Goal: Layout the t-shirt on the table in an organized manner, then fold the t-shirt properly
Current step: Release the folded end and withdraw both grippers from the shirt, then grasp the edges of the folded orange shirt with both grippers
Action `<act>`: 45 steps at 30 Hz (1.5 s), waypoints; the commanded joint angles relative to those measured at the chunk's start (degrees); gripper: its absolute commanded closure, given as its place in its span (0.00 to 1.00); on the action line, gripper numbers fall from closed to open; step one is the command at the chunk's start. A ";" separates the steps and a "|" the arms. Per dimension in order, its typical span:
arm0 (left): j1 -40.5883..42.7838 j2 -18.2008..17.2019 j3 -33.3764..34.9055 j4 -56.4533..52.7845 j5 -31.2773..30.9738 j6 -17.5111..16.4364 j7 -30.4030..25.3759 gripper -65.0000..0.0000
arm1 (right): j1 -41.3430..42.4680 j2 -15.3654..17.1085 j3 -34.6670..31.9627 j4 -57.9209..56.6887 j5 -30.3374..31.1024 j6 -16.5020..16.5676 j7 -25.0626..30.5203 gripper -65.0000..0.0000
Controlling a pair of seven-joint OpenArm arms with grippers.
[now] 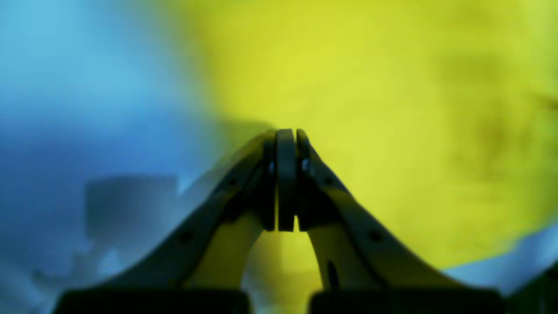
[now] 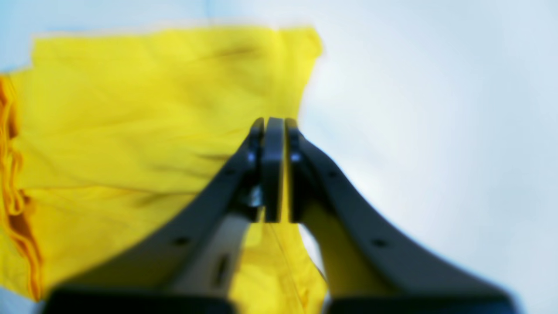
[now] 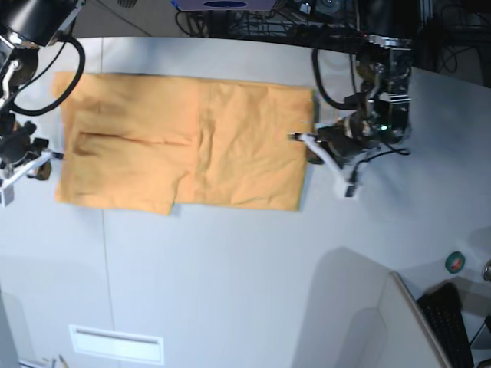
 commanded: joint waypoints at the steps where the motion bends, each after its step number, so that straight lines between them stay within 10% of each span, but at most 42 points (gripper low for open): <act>1: -0.49 -0.32 -2.55 1.38 -1.34 -0.78 -1.06 1.00 | 1.71 1.24 1.84 -1.53 1.73 2.67 -0.89 0.57; 4: 0.48 -3.22 -9.32 1.11 -1.34 -4.12 -1.06 1.00 | 4.18 4.23 5.35 -10.41 2.96 8.08 -2.74 0.21; 6: 0.92 -4.45 -12.49 1.03 -1.25 -8.51 -1.06 1.00 | 5.05 7.22 5.27 -16.38 2.96 8.08 -2.39 0.16; 17: 0.92 -4.63 -10.82 -11.46 -0.90 -12.03 -16.62 1.00 | 7.16 12.58 2.54 -33.97 3.14 8.08 0.43 0.18; 25: 0.92 -4.98 -10.99 -11.37 -0.90 -12.03 -16.71 1.00 | 3.65 9.86 1.13 -15.42 3.05 8.08 -0.98 0.18; 45: -1.10 -2.08 -4.31 -16.64 5.78 -11.94 -21.28 1.00 | 7.87 8.80 1.22 -32.30 3.23 8.08 -5.99 0.17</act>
